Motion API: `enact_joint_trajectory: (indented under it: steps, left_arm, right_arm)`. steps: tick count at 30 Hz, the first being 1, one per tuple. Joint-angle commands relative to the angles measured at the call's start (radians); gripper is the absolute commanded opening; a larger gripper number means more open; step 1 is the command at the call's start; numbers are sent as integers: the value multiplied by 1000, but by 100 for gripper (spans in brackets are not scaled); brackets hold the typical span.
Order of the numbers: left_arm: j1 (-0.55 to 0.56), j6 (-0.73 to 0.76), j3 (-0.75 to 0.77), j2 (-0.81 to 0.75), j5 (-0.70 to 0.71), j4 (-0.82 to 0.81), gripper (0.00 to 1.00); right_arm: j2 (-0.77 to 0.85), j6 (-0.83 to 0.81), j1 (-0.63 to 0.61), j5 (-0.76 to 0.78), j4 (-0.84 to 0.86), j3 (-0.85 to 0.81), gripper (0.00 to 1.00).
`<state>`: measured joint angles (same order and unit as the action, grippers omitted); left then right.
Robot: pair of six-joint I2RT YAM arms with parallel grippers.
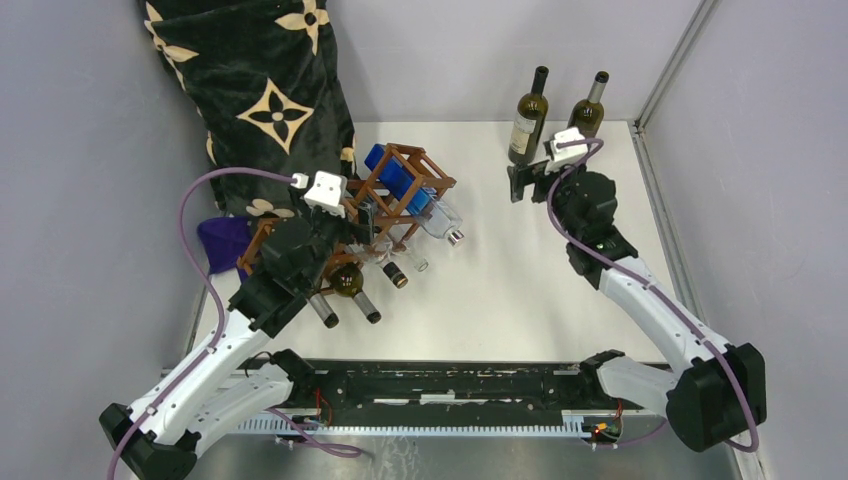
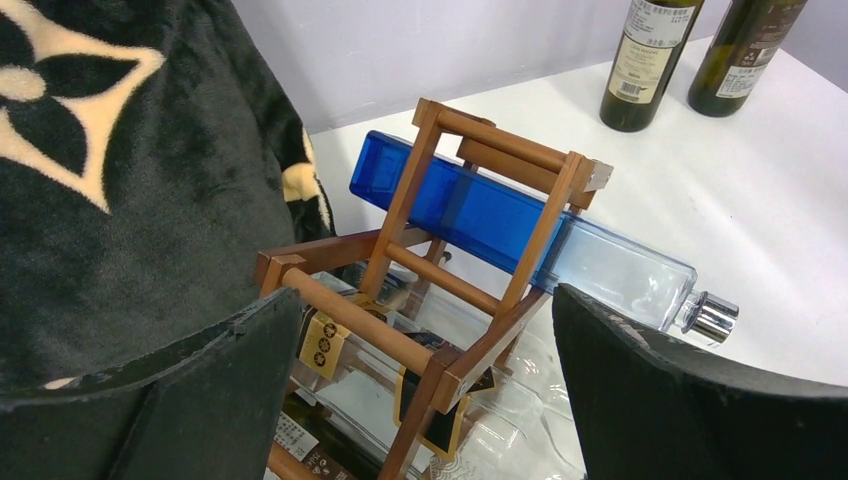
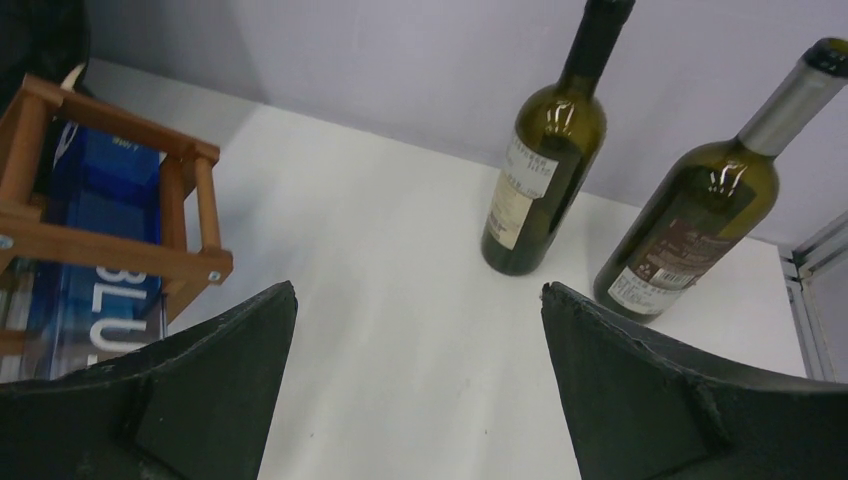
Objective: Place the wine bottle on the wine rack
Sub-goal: Pick up the wine bottle from the corner of the board.
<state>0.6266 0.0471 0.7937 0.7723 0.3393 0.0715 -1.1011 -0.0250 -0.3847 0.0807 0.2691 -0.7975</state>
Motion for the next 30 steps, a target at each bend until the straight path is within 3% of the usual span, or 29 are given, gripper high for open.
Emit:
enact_joint_trajectory:
  steps: [1,8,15,20,30]
  left_arm:
    - [-10,44,2,-20,11,-64,100]
    - [-11,59,-11,-44,18,-69,100]
    - [-15,60,-16,-38,13,-69,100]
    - [-22,62,-19,-40,14,-70,100]
    - [-41,63,-23,-39,4,-96,100]
  right_arm:
    - [-57,58,56,-65,83,-126,98]
    - [-194,125,132,-114,82,-275,98]
    - [-460,153,192,-162,-48,-592,98]
    - [-619,99,193,-118,-146,-763,98]
    - [-790,50,197,29,-193,-908,98]
